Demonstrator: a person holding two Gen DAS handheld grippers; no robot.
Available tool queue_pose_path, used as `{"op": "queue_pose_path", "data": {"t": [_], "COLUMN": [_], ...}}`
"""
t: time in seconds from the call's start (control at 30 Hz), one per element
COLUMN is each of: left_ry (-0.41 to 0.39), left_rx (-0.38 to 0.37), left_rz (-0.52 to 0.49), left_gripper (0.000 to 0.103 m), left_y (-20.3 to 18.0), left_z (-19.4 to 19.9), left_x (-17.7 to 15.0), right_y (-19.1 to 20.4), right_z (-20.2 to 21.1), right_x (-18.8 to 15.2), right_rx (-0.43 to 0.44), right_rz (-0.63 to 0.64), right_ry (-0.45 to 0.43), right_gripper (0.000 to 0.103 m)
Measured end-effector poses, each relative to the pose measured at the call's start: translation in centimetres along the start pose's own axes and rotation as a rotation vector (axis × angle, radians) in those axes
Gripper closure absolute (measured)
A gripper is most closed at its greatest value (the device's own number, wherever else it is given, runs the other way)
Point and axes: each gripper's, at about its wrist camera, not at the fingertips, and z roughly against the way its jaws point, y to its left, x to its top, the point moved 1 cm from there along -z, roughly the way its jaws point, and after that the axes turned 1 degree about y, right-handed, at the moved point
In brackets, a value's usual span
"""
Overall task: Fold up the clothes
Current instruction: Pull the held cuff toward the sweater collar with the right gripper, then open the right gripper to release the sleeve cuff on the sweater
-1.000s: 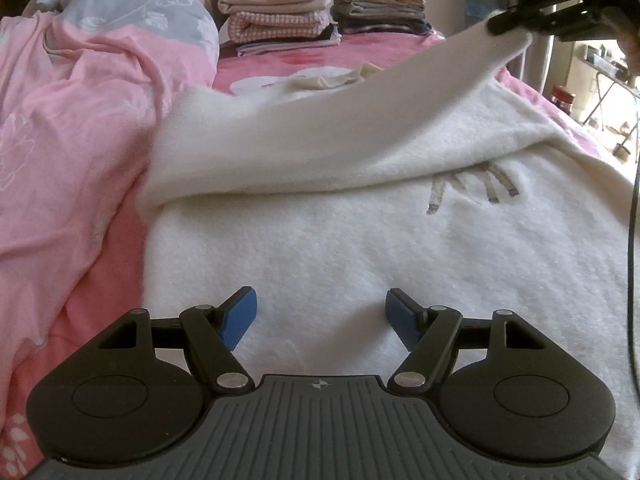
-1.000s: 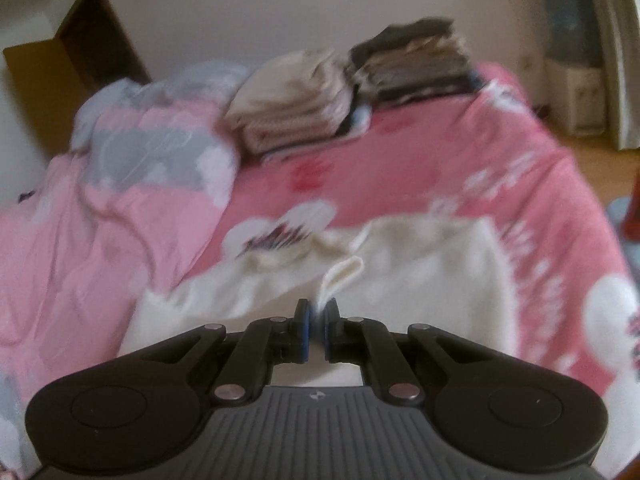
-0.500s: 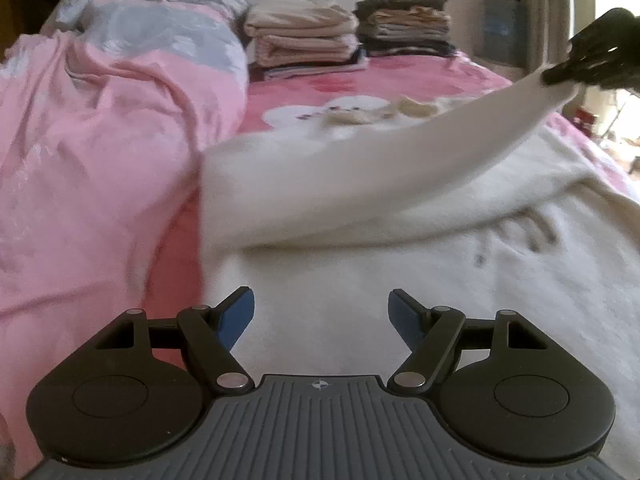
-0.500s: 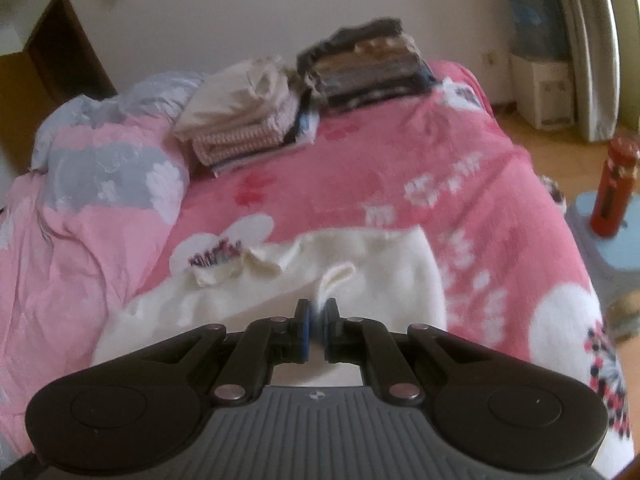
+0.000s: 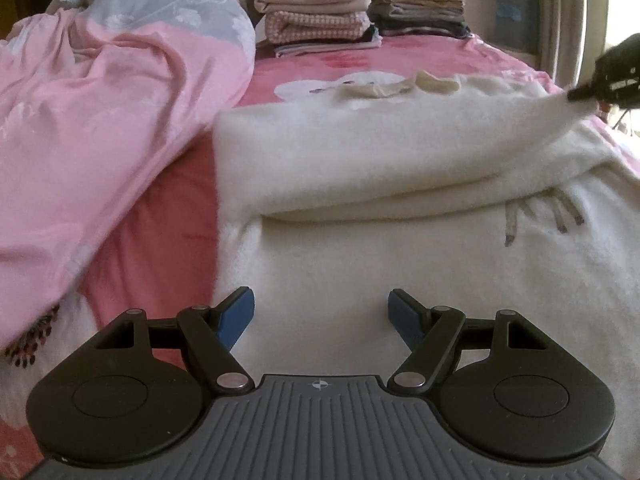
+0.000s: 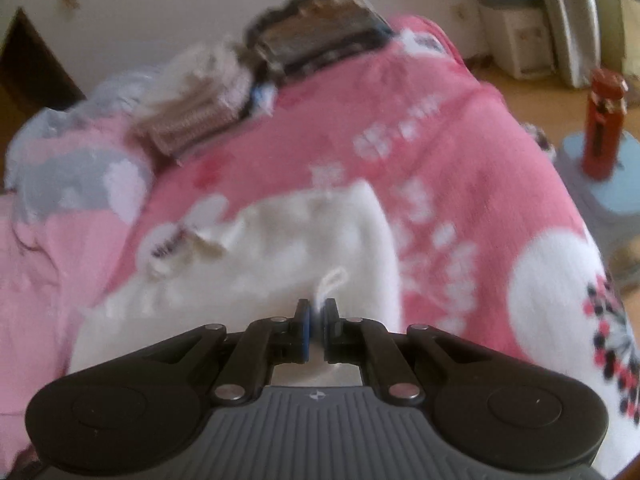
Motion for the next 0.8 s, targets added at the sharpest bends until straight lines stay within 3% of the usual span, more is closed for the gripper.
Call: {"op": "queue_pose_path", "data": {"t": [0.1, 0.17, 0.33, 0.4, 0.53, 0.8], "left_ry": [0.002, 0.004, -0.006, -0.013, -0.039, -0.097], "left_rx": [-0.004, -0.011, -0.043, -0.057, -0.070, -0.060], "left_rz": [0.013, 0.019, 0.038, 0.054, 0.106, 0.157], "left_gripper": [0.029, 0.029, 0.029, 0.029, 0.029, 0.029], "left_y": [0.0, -0.1, 0.5, 0.9, 1.6, 1.7], "left_z": [-0.1, -0.1, 0.4, 0.8, 1.4, 2.0], "left_x": [0.1, 0.0, -0.1, -0.1, 0.3, 1.3], "right_y": [1.0, 0.4, -1.2, -1.8, -3.1, 3.5], "right_z": [0.8, 0.1, 0.9, 1.3, 2.0, 1.6], "right_x": [0.6, -0.3, -0.5, -0.5, -0.6, -1.8], "right_rx": [0.007, -0.043, -0.092, -0.110, -0.147, -0.009], "right_rz": [0.084, 0.133, 0.065, 0.035, -0.026, 0.118], "right_ry": [-0.039, -0.008, -0.015, -0.018, -0.026, -0.023], "right_gripper": [0.098, 0.098, 0.094, 0.083, 0.082, 0.082]}}
